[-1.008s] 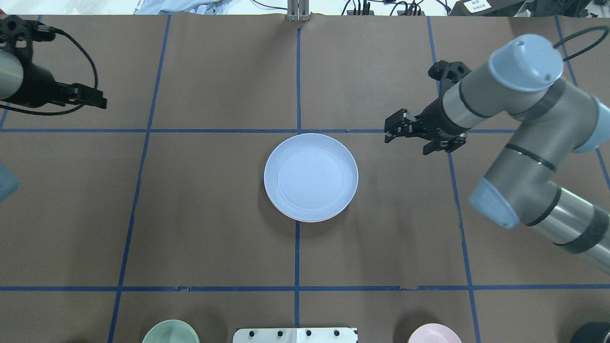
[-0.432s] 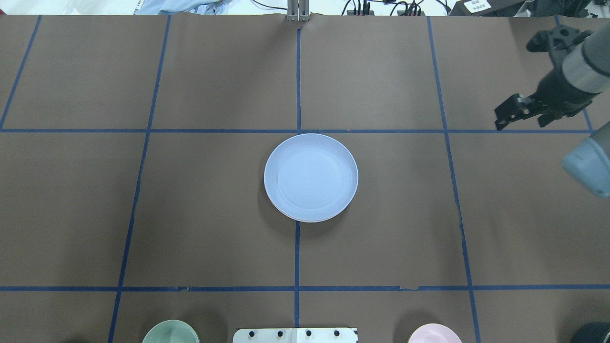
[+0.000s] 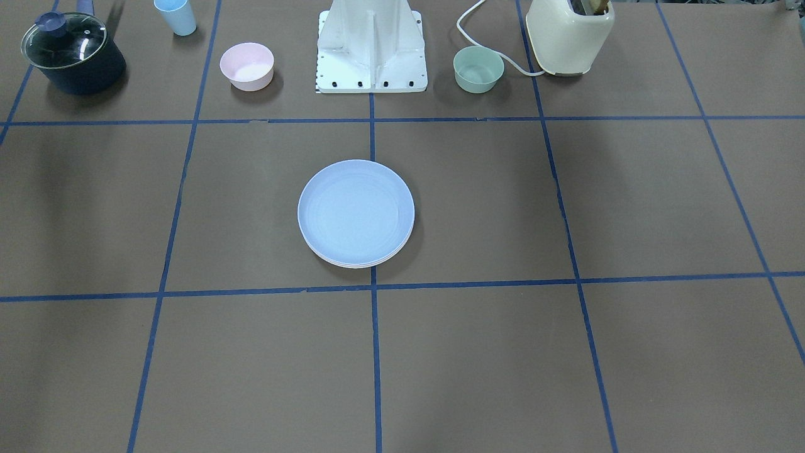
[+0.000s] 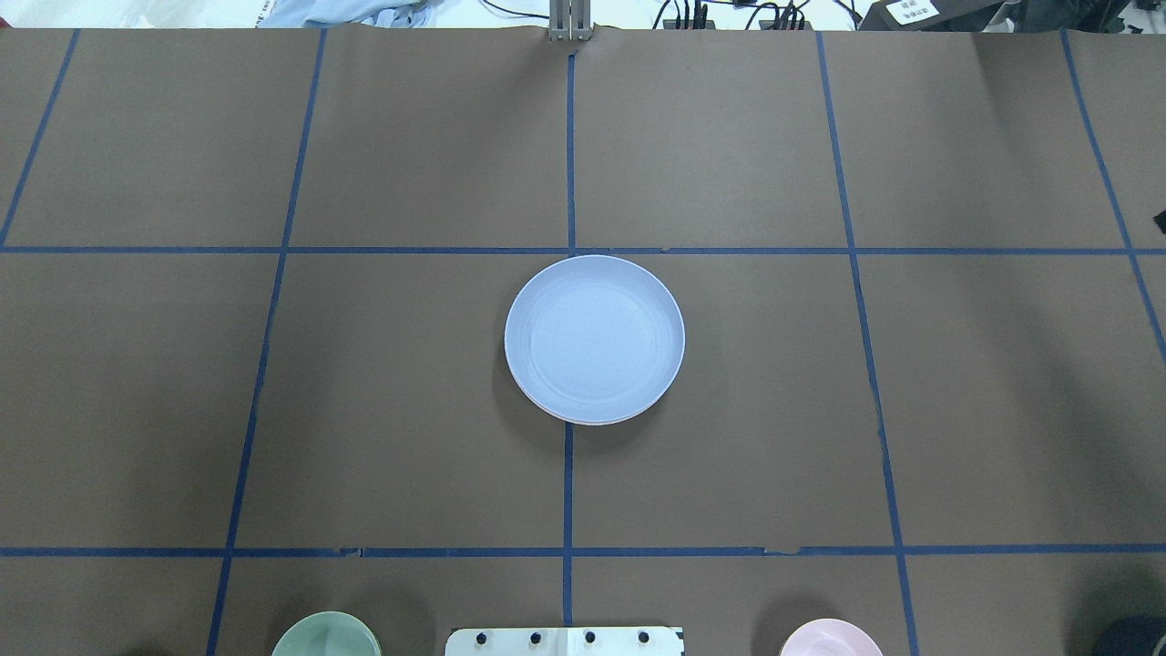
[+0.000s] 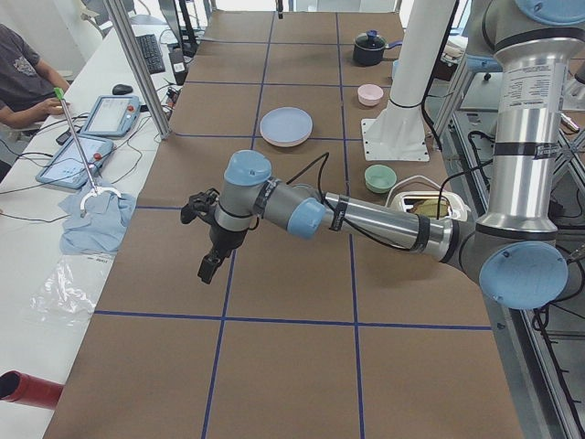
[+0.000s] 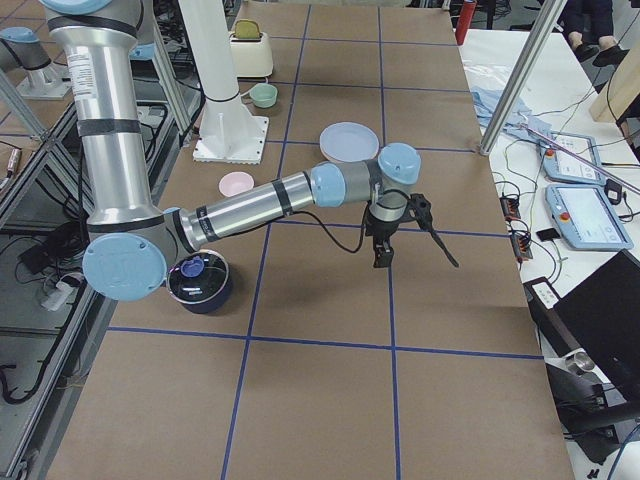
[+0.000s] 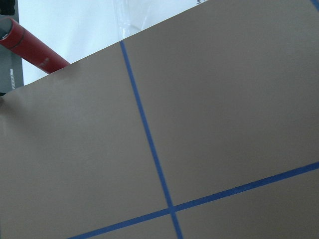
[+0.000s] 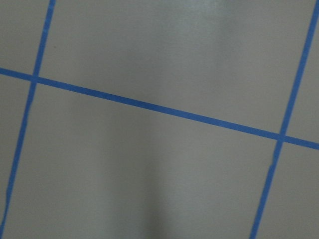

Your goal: Stack three plates with pink and blue

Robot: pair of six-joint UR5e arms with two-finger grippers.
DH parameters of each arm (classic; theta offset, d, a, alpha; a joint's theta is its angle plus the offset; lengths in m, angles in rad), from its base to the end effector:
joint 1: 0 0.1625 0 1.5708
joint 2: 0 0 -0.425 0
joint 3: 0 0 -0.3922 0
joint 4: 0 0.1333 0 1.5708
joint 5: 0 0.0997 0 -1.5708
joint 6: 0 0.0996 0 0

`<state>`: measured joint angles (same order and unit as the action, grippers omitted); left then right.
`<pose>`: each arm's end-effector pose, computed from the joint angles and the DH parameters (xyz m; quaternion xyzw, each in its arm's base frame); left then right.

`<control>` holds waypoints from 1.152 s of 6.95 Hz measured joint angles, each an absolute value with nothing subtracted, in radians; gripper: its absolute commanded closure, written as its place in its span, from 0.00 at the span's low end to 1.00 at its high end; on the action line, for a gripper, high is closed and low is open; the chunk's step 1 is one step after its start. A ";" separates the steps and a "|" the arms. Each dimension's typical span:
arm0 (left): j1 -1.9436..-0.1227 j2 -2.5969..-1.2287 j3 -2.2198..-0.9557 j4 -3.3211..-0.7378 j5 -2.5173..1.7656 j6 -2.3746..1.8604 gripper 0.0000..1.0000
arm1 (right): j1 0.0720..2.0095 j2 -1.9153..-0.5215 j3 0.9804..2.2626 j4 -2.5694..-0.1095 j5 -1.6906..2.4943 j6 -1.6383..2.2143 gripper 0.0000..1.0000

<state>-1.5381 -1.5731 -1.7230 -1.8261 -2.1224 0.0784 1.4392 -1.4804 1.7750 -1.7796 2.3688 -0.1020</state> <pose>-0.0643 -0.5161 0.5652 0.2018 0.2621 0.1076 0.9375 -0.0066 -0.5226 0.5326 0.0338 -0.3887 -0.1238 0.9124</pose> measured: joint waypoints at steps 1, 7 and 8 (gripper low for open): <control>-1.587 -1.554 -1.663 -1.834 -2.194 0.151 0.00 | 1.500 -1.497 1.719 -1.781 2.377 -0.216 0.00; -1.624 -1.471 -1.656 -1.779 -2.230 0.128 0.00 | 1.571 -1.556 1.641 -1.772 2.372 -0.284 0.00; -1.621 -1.471 -1.693 -1.736 -2.235 0.057 0.00 | 1.579 -1.558 1.642 -1.773 2.371 -0.279 0.00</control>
